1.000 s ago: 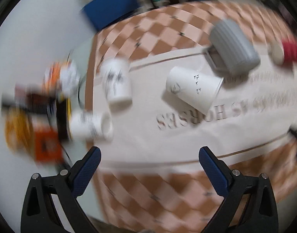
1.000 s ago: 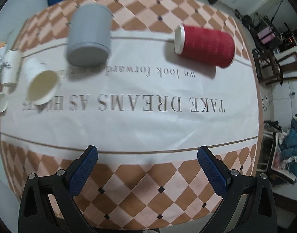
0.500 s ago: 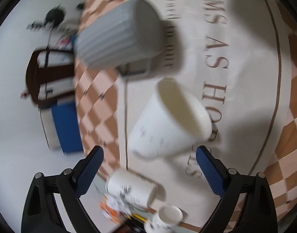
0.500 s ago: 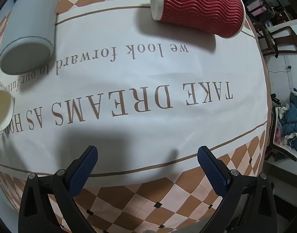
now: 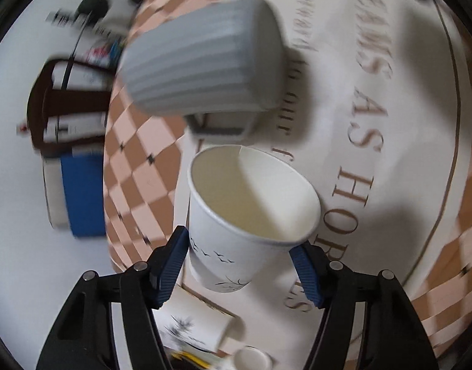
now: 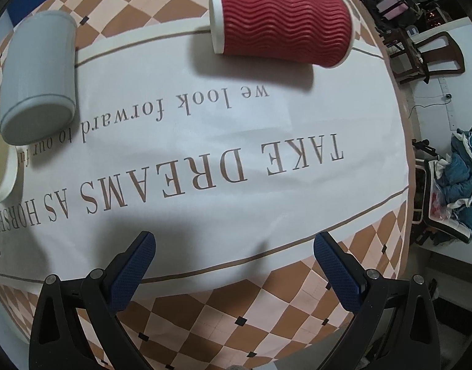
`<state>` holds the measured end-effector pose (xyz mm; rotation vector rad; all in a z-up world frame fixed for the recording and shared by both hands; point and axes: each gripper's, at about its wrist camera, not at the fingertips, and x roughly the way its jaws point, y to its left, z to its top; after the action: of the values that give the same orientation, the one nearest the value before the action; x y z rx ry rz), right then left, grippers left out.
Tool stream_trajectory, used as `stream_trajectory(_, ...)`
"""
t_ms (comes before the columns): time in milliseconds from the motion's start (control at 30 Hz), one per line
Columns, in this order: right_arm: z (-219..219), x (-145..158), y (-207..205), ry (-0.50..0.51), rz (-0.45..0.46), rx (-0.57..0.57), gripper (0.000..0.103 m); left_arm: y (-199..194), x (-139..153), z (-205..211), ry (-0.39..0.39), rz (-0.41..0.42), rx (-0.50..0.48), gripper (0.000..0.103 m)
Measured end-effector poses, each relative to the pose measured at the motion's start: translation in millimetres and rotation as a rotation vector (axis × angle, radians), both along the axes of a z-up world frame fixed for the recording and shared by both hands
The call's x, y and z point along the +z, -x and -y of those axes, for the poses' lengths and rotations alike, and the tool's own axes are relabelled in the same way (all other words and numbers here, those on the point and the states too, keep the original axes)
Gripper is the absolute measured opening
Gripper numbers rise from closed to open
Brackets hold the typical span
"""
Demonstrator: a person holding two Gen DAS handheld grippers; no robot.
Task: Flip cup upside down
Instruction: 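Grasp the white paper cup with the left gripper and lift it, then carry the white cup toward the right tool with the left gripper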
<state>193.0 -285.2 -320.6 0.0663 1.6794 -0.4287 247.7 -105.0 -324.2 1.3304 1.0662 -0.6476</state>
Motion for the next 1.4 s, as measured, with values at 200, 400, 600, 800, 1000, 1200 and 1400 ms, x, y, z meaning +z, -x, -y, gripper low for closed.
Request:
stream_trajectory(200, -3.3, 11.9, 4.8, 0.0, 0.015, -0.009, 0.103, 5.3, 29.5, -6.8, 0.143, -0.101, 0.321, 0.063)
stream_trajectory(400, -1.0, 21.0, 17.8, -0.008, 0.02, 0.022, 0.103, 24.8, 48.7, -13.1, 0.271, -0.238, 0.629, 0.063)
stream_trajectory(600, 11.6, 16.0, 33.4, -0.022, 0.005, 0.071, 0.103, 52.5, 41.9, -18.4, 0.435, -0.501, 1.037, 0.063)
stream_trajectory(800, 24.0, 5.5, 44.9, -0.034, -0.011, 0.118, 0.103, 87.8, 4.8, -13.5, 0.546, -0.699, 1.364, 0.063)
stream_trajectory(1000, 46.4, -3.3, 49.7, -0.032, -0.023, 0.116, 0.103, 89.4, -19.3, -4.1, 0.545, -0.709, 1.466, 0.065)
stream_trajectory(1200, 59.6, -2.9, 52.5, -0.039, -0.013, 0.1, 0.103, 82.9, -24.8, 5.8, 0.523, -0.685, 1.44, 0.066)
stream_trajectory(1400, 61.7, -2.4, 53.3, -0.042, -0.012, 0.099, 0.103, 81.4, -23.4, 8.5, 0.524, -0.658, 1.423, 0.075)
